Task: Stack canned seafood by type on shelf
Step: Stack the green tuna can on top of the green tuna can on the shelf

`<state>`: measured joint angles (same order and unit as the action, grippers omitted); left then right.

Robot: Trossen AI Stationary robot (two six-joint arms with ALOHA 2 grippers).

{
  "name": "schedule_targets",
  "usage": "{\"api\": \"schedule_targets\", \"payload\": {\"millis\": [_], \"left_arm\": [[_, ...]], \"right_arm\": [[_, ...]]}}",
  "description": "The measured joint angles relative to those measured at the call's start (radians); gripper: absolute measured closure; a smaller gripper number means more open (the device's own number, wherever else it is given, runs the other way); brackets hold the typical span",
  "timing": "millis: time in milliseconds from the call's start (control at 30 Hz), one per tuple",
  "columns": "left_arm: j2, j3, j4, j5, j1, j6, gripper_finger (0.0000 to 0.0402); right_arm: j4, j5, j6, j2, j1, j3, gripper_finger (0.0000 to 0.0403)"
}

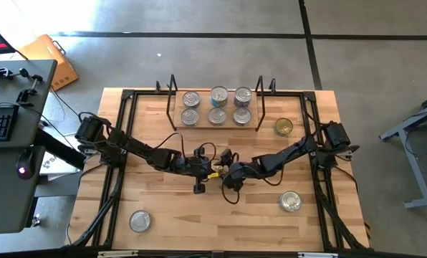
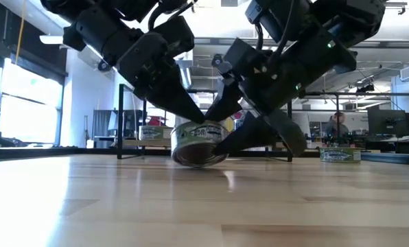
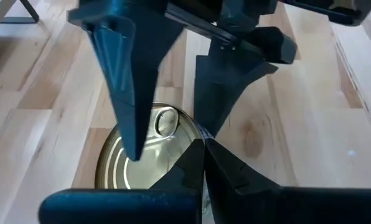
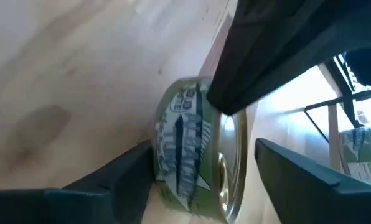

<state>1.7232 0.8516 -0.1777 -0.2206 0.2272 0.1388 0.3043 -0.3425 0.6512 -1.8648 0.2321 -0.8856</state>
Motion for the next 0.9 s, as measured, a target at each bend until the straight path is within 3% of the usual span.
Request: {"api": "schedule_targets", "payload": {"millis": [200,367,467,600,733,900], "left_arm": [[-0.046,0.0,0.007,-0.022,0.023,-0.008,0.0401],[-0.097,0.002,0.078,-0.149,0.049,-0.068,0.0401],[-0.123,0.002,0.139,-0.236,0.062,-0.099,0.0401],[-0.14,0.002,0.152,-0.222,0.074,-0.146,0.0384],[-0.13,0.002,0.103,-0.176,0.082,-0.228,0.0334],[-0.083,0.002,0.086,-0.214,0.082,-0.455,0.0256]], "right_arm": [[0.0,0.012,-0.1,0.0,-0.009,0.0,0.0209],[0.018,0.011,-0.171,0.0,-0.01,0.0,0.0283],[0.024,0.009,-0.21,-0.002,-0.01,0.0,0.0283],[0.031,0.02,-0.328,-0.002,-0.019,-0.004,0.0283],[0.014,0.069,-0.452,-0.002,-0.047,-0.026,0.0283],[0.002,0.123,-0.544,-0.002,-0.082,-0.036,0.0283]]}}
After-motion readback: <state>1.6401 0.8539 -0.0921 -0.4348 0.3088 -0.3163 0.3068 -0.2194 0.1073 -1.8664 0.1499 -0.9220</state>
